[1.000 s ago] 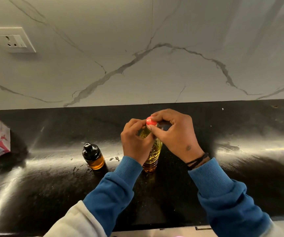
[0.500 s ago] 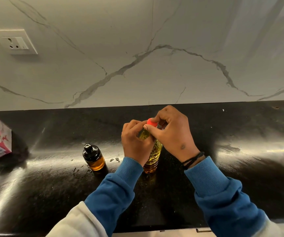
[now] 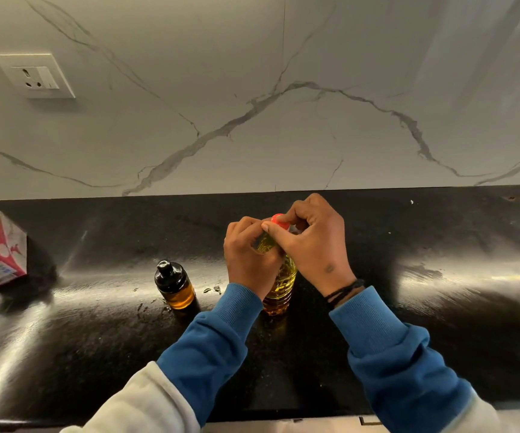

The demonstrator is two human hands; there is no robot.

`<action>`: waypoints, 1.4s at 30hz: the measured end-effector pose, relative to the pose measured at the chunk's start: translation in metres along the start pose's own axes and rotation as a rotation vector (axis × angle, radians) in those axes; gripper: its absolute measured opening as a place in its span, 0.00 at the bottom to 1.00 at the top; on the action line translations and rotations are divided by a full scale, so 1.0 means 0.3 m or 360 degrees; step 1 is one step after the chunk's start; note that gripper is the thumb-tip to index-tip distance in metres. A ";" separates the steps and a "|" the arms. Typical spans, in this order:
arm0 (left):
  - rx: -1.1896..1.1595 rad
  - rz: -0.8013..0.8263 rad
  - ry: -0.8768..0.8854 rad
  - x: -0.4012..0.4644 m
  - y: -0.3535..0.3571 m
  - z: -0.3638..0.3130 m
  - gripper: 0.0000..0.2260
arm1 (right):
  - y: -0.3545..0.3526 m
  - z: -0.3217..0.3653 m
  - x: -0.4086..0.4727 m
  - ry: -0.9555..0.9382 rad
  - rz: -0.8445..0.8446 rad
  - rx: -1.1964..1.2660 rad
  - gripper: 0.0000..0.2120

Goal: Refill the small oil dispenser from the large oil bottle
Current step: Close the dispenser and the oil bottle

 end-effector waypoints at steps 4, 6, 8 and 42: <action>-0.0017 -0.0005 0.0041 0.004 -0.004 -0.004 0.09 | -0.011 -0.027 0.003 -0.0021 0.0243 0.0256 0.07; -0.0025 -0.0003 0.0064 -0.001 -0.001 -0.010 0.10 | -0.017 -0.043 0.006 -0.0030 0.0251 0.0251 0.08; -0.0029 -0.0007 0.0073 -0.005 0.001 -0.014 0.13 | -0.012 -0.053 0.005 -0.0044 0.0197 0.0244 0.07; -0.0030 0.0042 0.0011 -0.010 0.001 -0.008 0.16 | 0.039 -0.042 -0.037 0.0160 -0.0081 0.0577 0.09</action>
Point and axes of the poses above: each hand's wrist, its own x-axis towards the middle knuckle, its own y-axis out of the palm, z = x × y, the point moved 2 cm from there along x, towards the middle knuckle, and after that the axes turned 5 degrees about z, right-handed, at the moved point
